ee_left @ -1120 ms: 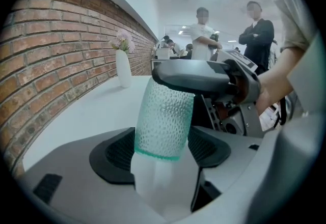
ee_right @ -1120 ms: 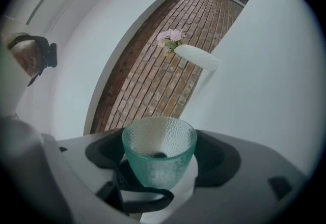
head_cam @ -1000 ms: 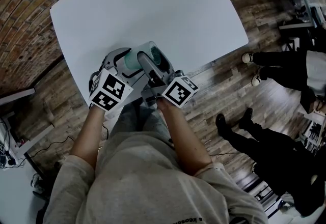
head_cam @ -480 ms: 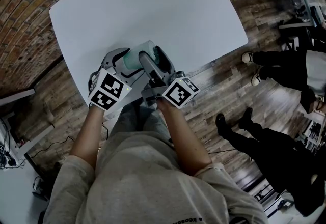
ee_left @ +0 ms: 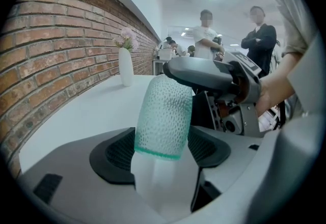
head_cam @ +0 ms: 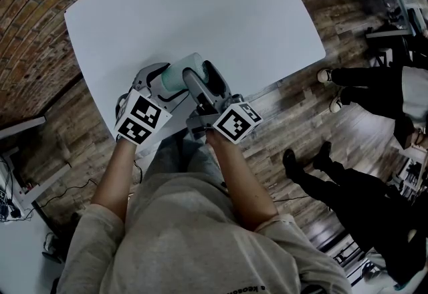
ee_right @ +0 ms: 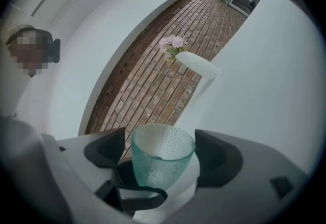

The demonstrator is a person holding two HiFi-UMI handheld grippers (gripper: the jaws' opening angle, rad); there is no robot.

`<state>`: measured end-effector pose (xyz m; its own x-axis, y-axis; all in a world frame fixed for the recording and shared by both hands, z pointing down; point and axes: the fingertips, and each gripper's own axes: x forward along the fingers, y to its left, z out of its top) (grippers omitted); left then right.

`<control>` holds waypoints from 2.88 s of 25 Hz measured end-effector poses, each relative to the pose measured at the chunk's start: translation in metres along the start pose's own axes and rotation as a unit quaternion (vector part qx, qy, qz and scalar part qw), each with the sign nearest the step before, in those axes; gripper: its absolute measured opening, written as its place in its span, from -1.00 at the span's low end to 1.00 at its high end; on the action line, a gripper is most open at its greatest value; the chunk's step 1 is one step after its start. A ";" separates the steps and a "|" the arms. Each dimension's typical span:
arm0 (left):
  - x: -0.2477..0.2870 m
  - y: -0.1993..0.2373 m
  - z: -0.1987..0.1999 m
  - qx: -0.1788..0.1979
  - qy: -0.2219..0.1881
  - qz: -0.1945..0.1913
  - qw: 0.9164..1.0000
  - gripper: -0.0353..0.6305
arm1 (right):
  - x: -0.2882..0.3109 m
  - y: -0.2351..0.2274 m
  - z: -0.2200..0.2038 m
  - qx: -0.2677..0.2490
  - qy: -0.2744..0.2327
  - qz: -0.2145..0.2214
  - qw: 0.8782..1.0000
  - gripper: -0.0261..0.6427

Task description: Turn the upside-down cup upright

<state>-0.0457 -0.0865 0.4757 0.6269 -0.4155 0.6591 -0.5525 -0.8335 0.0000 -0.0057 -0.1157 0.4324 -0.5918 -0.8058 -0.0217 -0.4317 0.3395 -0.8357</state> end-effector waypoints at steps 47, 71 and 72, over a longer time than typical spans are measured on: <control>0.005 -0.006 -0.001 0.025 0.024 -0.009 0.999 0.08 | -0.013 -0.021 -0.003 0.062 -0.011 -0.009 0.998 0.16; -0.001 0.005 -0.005 0.002 0.028 -0.013 1.000 0.06 | -0.019 -0.019 0.019 0.007 -0.023 -0.033 0.999 0.18; 0.000 0.005 -0.006 0.003 0.031 -0.013 0.999 0.07 | -0.020 -0.017 0.023 -0.003 -0.022 -0.038 0.999 0.18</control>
<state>-0.0521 -0.0887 0.4796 0.6059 -0.3712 0.7036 -0.5333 -0.8458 0.0130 0.0291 -0.1168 0.4341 -0.5269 -0.8498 0.0169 -0.4775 0.2795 -0.8330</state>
